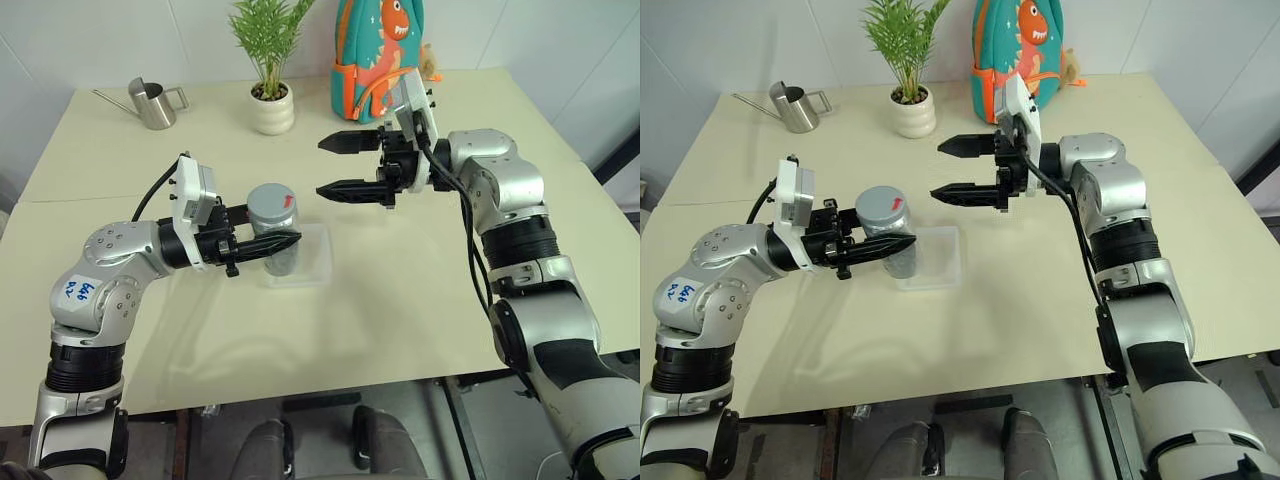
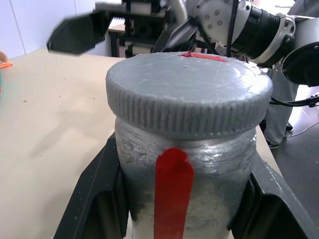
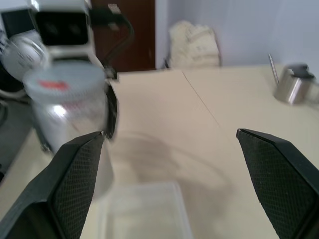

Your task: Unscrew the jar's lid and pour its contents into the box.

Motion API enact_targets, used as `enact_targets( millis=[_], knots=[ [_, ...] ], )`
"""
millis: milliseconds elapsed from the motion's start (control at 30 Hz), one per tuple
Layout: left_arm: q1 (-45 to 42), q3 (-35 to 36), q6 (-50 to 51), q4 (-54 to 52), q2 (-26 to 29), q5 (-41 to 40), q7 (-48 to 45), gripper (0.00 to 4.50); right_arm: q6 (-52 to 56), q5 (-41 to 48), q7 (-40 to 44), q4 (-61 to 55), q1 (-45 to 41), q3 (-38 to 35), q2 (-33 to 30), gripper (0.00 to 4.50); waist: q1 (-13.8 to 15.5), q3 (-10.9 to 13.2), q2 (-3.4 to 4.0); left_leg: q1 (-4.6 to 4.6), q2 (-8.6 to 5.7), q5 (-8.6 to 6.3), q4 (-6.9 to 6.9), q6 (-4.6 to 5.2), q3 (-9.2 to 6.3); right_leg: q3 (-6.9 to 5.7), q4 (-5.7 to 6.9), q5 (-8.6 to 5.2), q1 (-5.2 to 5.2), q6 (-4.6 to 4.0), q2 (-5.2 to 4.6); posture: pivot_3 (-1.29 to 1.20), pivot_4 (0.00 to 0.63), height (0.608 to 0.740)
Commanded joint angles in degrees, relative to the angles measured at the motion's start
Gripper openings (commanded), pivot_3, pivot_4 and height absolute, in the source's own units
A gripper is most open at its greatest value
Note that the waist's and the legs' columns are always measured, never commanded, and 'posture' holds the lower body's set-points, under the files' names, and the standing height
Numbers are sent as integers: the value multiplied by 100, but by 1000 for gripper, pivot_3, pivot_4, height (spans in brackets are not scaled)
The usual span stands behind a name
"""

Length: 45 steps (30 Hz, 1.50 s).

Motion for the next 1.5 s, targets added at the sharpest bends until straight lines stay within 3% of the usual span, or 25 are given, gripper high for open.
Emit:
enact_targets(
  millis=[33,233,633,1233,1500],
  knots=[
    [-91,92,-60,-114,42,-79,-28,1991,408,372,-55,-918,129,-70,175,4472,12,0,0,0,0,0,0,0,-1,0,0,0,0,0,0,0,150,740],
    [-162,-32,-73,-100,-92,-46,30,1991,794,478,-402,-1905,502,187,612,4472,22,0,0,-1,-2,-1,1,-1,-3,0,1,0,0,0,-1,0,150,740],
    [-110,-114,-73,-182,-159,-28,35,1991,528,218,-979,-1688,440,309,1161,4472,12,0,0,0,-2,-1,3,-1,-3,0,5,1,-1,-1,-1,0,150,740],
    [-64,-19,-118,-172,-92,-28,46,1991,95,64,-526,-666,424,-5,-71,4472,25,0,-1,0,-3,-1,3,-1,-1,0,2,1,0,-1,-1,0,150,740],
    [-25,36,-82,-203,-69,-9,4,1991,355,268,-323,-688,348,-219,-305,4472,6,0,-1,1,-1,-1,1,-1,2,0,2,1,0,-1,-1,0,150,740]
  ],
)
